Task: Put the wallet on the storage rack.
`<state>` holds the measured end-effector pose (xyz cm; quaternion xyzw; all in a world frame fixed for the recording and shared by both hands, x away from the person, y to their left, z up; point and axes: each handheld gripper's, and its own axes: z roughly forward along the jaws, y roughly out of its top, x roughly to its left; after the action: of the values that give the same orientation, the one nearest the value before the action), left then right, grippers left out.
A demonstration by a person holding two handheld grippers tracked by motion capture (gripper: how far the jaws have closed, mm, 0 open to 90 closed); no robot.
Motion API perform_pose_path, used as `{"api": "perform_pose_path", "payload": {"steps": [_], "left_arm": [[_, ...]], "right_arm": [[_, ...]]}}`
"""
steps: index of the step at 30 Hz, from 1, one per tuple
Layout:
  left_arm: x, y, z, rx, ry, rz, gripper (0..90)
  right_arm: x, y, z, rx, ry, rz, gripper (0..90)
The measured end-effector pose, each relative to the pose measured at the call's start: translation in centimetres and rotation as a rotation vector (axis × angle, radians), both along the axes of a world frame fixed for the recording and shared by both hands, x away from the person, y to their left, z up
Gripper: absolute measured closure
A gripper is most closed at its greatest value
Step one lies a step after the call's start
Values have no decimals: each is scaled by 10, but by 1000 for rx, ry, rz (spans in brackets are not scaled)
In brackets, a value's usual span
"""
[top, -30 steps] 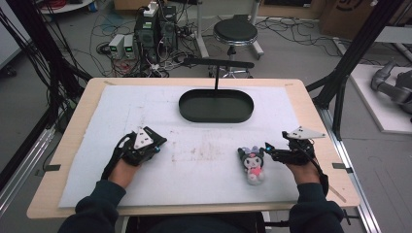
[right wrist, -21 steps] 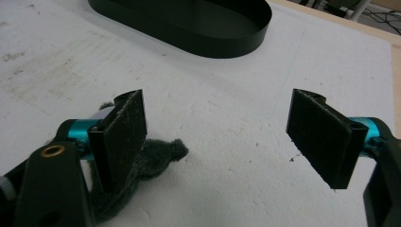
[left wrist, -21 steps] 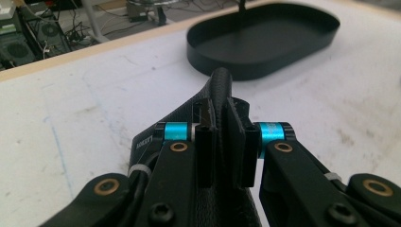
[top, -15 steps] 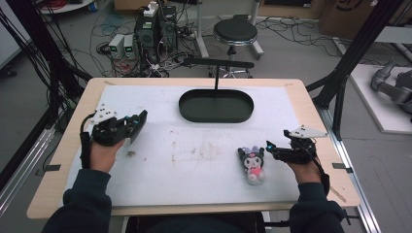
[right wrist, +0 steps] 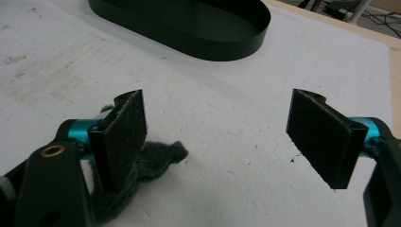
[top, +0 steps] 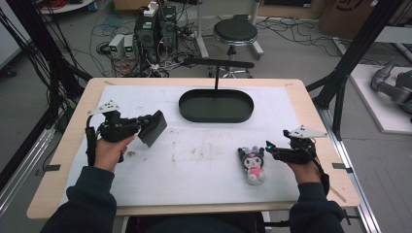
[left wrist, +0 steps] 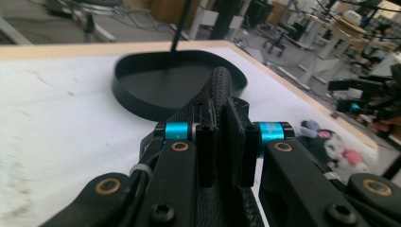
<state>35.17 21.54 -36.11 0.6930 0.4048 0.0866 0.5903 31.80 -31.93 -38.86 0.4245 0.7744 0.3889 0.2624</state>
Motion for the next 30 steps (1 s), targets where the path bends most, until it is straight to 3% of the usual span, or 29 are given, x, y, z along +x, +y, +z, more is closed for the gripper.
{"api": "perform_pose_path", "payload": {"steps": [2, 6, 13, 22, 30], "left_arm": [[2, -3, -4, 22, 14, 1, 821], [7, -7, -14, 124, 30, 35, 819], [13, -4, -18, 157, -19, 153, 812], [19, 7, -19, 228, -37, 258, 780], [21, 14, -20, 218, -29, 275, 745]], "right_arm": [[0, 0, 0, 2, 2, 0, 214], [1, 1, -1, -2, 5, 2, 214], [1, 1, -1, -3, 6, 3, 214], [1, 2, -2, -1, 7, 7, 214], [1, 2, -2, -3, 7, 8, 214]]}}
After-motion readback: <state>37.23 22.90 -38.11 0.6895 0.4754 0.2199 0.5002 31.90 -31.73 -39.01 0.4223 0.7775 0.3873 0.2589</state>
